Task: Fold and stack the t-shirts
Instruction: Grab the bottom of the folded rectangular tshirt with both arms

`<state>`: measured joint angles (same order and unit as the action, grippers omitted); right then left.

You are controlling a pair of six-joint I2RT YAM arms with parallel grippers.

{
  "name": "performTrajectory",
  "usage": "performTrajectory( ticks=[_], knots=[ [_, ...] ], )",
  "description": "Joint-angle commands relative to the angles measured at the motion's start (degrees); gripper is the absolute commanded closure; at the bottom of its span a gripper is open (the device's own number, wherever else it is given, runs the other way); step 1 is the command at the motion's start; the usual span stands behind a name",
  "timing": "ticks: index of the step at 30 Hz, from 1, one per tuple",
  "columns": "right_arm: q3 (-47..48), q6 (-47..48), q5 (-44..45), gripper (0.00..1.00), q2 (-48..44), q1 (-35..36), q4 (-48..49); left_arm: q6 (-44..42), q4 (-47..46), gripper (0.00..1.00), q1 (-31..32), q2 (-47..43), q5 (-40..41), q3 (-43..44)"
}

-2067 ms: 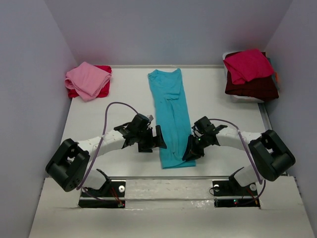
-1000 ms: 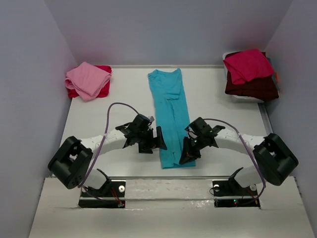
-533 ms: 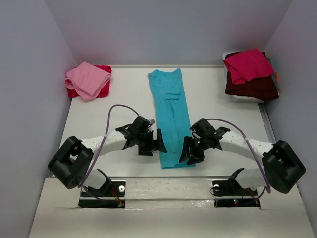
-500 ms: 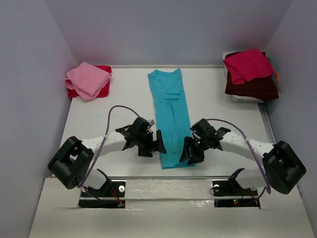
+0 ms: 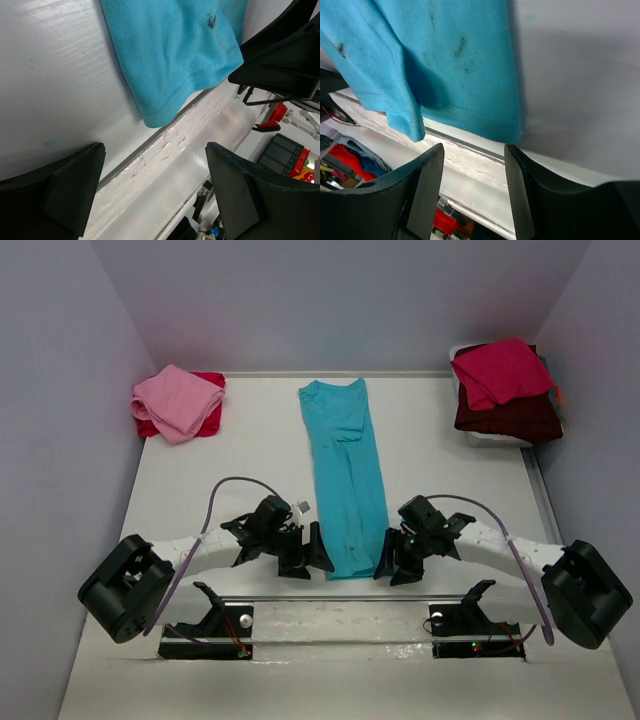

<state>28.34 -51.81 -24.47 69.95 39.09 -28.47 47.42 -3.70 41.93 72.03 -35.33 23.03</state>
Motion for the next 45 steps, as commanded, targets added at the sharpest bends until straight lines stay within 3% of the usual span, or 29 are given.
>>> performTrajectory(
  ticks=[1,14,31,45],
  knots=[
    [-1.53,-3.64,6.26,0.42,-6.39,0.37,-0.88,-0.05,-2.0,0.03,0.17,1.09,-1.14,-1.41],
    [-6.71,-8.83,8.91,0.34,-9.92,0.37,0.87,1.62,-8.6,0.03,0.17,7.68,-3.78,-0.96],
    [-8.73,-12.87,19.37,0.31,-21.25,-1.21,-7.13,2.59,-10.71,0.03,0.17,10.41,-4.83,-2.46],
    [-7.6,-13.84,16.56,0.33,-11.33,-1.21,3.24,4.79,-16.41,0.03,0.17,12.08,-6.68,-4.92]
  ],
)
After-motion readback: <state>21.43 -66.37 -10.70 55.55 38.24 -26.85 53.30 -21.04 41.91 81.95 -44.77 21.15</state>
